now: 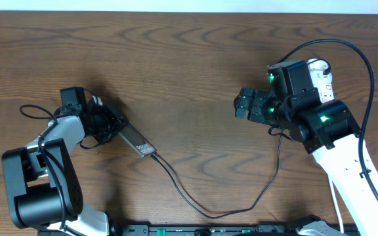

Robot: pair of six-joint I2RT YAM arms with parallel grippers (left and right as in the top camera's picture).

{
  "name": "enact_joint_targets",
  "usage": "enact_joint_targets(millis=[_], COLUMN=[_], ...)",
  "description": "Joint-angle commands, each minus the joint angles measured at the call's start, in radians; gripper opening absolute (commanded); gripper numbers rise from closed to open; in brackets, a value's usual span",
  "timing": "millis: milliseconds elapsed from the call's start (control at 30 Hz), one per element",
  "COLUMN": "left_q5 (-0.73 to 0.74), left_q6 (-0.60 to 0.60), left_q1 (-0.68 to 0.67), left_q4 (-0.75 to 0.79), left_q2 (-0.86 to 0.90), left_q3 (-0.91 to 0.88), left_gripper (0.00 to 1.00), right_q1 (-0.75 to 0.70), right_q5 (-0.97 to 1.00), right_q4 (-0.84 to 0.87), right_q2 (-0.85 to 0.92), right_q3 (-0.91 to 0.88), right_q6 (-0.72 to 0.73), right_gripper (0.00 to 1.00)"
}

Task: Plug charger to phone and switch on socket
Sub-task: 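Lower the plugged phone toward the table with the left gripper, then lay the phone flat on the table and open the left gripper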

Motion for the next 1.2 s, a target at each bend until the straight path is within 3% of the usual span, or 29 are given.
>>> enact_joint_targets(millis=[0, 933, 1167], left_q5=[0.013, 0.008, -0.061], left_q6=[0.01, 0.018, 0.023], left_q1=[-0.004, -0.004, -0.004], left_q4=[-0.011, -0.044, -0.044], left_q2=[0.002, 0.066, 0.066], left_q3=[-0.003, -0.003, -0.003], left_gripper=[0.08, 0.09, 0.09], right_q1=[-0.002, -0.002, -0.002], right_q5=[0.016, 0.016, 0.016], right_q4=[-0.002, -0.008, -0.011], right_q2=[-0.002, -0.002, -0.002], right_q3=[0.008, 0.008, 0.008], right_q6=[-0.013, -0.013, -0.013], right_gripper=[0.99, 0.99, 0.99])
